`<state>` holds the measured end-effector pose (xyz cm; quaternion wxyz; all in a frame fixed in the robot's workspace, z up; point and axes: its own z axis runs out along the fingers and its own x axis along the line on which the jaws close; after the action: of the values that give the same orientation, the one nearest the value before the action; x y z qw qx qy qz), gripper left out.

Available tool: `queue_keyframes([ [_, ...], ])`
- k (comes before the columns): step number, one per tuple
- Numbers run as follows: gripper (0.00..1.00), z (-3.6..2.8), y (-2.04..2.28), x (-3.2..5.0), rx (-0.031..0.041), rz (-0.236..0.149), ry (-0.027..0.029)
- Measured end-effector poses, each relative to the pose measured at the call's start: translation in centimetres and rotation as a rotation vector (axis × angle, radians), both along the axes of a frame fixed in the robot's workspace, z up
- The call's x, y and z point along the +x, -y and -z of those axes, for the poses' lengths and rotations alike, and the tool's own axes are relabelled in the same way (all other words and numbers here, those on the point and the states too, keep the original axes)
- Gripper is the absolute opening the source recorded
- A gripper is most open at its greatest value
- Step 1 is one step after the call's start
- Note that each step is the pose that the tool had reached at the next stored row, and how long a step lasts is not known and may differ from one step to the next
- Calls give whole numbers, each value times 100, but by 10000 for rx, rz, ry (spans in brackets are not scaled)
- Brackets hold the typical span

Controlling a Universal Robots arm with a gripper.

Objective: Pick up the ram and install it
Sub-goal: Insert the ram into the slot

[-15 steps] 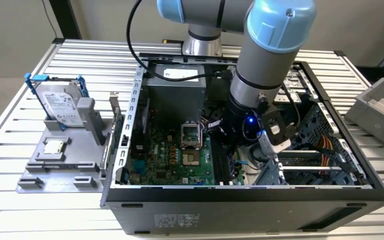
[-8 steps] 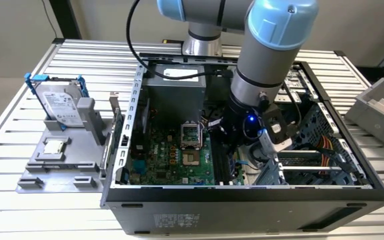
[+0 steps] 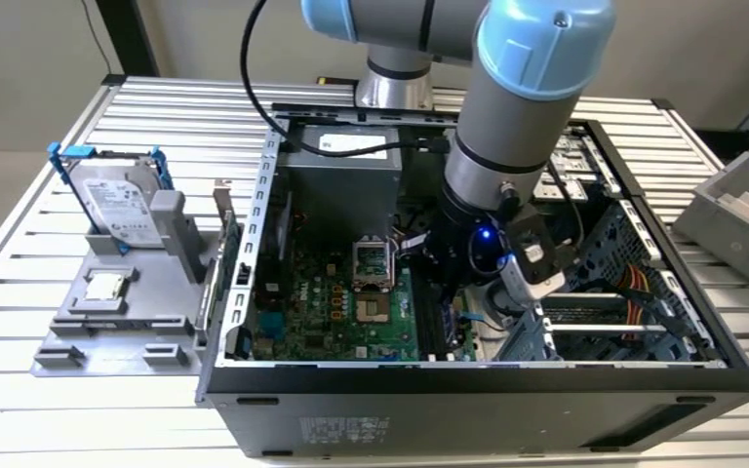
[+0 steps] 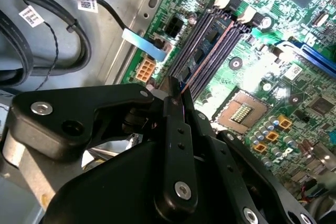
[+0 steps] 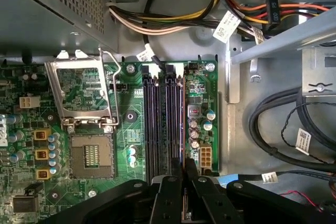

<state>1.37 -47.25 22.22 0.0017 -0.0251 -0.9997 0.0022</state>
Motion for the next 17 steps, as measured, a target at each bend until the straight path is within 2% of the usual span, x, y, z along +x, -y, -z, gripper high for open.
queue_keyframes([
  [17, 0, 48, 0, 9, -7, 21, 0],
])
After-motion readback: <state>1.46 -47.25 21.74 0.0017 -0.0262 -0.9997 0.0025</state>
